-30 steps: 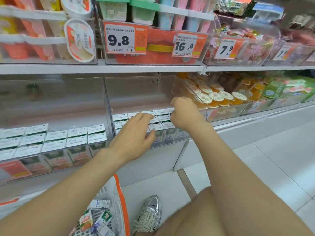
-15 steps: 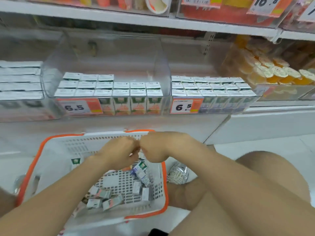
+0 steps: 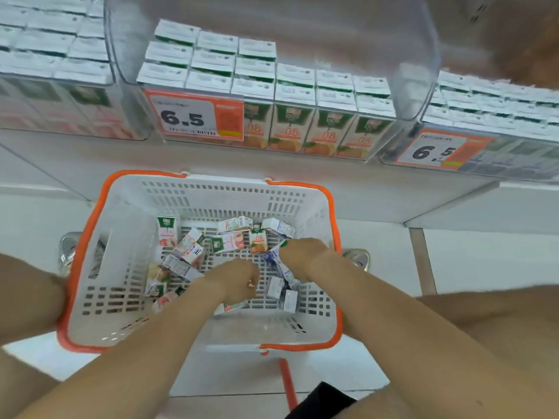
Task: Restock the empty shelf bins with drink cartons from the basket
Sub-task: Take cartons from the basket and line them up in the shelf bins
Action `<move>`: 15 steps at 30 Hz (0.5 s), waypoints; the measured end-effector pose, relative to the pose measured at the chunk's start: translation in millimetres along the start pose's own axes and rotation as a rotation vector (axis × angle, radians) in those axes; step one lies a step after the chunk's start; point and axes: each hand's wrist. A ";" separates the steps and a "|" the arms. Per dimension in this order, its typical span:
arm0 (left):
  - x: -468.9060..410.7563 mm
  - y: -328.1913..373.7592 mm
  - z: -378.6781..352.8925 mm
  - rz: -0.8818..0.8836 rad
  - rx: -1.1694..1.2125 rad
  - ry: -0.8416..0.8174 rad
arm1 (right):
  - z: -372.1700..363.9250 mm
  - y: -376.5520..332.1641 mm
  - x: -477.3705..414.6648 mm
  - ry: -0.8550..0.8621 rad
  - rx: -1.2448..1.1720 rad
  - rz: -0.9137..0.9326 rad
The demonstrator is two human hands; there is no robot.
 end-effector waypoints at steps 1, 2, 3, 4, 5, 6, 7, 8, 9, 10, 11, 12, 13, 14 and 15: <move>-5.1 -0.9 -5.7 0.013 -0.006 -0.021 | -7.1 1.2 -8.9 -0.009 -0.017 0.002; -10.1 -3.8 -13.0 0.029 -0.028 -0.029 | -15.6 2.2 -19.4 -0.036 -0.033 -0.014; -12.3 -6.8 -19.7 0.050 -0.054 -0.029 | -23.8 2.5 -28.4 -0.071 -0.031 -0.028; -13.7 -10.9 -26.9 0.065 -0.075 -0.018 | -30.9 2.0 -35.6 -0.093 0.008 -0.029; -14.2 -15.4 -33.6 0.078 -0.088 -0.008 | -36.7 0.1 -41.8 -0.108 0.056 -0.017; -14.4 -19.3 -40.0 0.084 -0.093 -0.014 | -41.5 -2.1 -46.6 -0.120 0.087 -0.005; -14.1 -22.2 -45.3 0.087 -0.099 -0.044 | -44.9 -3.2 -48.8 -0.124 0.091 0.007; -14.4 -23.9 -50.2 0.087 -0.111 -0.077 | -46.4 -3.8 -50.2 -0.120 0.064 0.010; -14.5 -23.1 -53.1 0.089 -0.137 -0.101 | -46.3 -2.8 -51.2 -0.112 0.030 0.010; -15.5 -21.4 -56.0 0.093 -0.173 -0.102 | -48.2 -0.2 -54.7 -0.107 -0.028 0.008; -16.5 -18.7 -58.2 0.101 -0.218 -0.095 | -48.1 2.3 -56.8 -0.098 -0.100 0.012; -18.4 -16.2 -61.2 0.112 -0.253 -0.079 | -47.8 4.4 -59.6 -0.083 -0.163 0.007; -19.7 -13.7 -63.0 0.124 -0.278 -0.061 | -47.8 7.1 -62.4 -0.063 -0.212 0.001; -21.3 -12.3 -64.6 0.136 -0.296 -0.042 | -46.4 9.5 -64.2 -0.035 -0.259 0.000; -21.4 -12.0 -64.3 0.144 -0.298 -0.033 | -44.6 11.3 -65.0 -0.012 -0.288 -0.001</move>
Point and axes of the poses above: each hand's wrist, its own x-axis away from the middle knuckle, its own z-axis out of the back of the hand, y = z × x, and after that the axes turned 12 degrees about -x, right-handed
